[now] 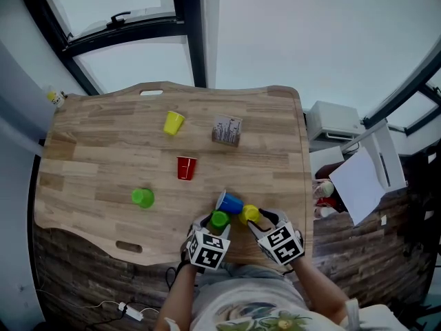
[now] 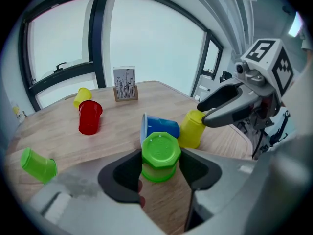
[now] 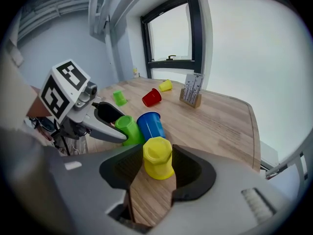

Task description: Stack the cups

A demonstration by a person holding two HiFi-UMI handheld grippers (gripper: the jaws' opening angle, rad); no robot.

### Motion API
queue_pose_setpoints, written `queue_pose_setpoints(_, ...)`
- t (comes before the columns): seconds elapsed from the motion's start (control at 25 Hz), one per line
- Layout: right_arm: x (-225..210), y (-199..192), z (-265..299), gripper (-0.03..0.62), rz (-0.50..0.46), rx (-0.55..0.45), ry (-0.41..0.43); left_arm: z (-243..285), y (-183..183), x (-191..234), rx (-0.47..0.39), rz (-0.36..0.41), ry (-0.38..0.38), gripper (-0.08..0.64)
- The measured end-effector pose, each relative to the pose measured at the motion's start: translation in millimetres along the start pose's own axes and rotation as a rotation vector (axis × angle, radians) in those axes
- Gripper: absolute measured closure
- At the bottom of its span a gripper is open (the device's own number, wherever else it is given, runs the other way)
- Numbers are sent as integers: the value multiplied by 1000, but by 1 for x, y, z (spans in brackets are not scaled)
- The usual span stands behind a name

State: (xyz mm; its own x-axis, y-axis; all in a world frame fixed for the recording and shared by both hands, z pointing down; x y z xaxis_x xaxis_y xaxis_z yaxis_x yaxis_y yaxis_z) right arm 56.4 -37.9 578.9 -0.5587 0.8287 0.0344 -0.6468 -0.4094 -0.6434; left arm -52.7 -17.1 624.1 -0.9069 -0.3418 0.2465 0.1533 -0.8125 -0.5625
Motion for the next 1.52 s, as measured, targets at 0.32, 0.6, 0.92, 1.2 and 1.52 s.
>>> queue_pose_setpoints(0.32, 11, 2, -3, 405, -9, -11, 43, 5, 5, -6, 6, 8, -25, 308)
queue_pose_setpoints(0.6, 17, 2, -1, 405, -25, -2, 61, 4, 1, -11, 15, 34, -43, 308)
queue_pose_setpoints(0.92, 20, 0, 1, 405, -30, 11, 77, 4, 0, -12, 15, 36, -55, 307)
queue_pose_setpoints(1.2, 23, 0, 2, 377, -17, 19, 109, 5, -2, -11, 26, 39, -62, 293)
queue_pose_setpoints(1.52, 13, 9, -11, 330, 8, -23, 104, 5, -5, -14, 39, 38, -79, 275)
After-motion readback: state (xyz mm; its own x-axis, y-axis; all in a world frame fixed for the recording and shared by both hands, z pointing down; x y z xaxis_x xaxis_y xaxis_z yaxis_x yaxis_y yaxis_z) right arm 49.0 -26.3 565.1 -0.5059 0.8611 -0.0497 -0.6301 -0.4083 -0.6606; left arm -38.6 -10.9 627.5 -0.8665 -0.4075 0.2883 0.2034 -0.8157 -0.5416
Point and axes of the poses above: the fingertips, and each gripper's own axes: z forward along the fingers, x to its left, y out of its top, the point moved 2 cm from there along -z, backward along the fingers, and after that the axes turned 11 degrees about -z, right-handed, at the moved point
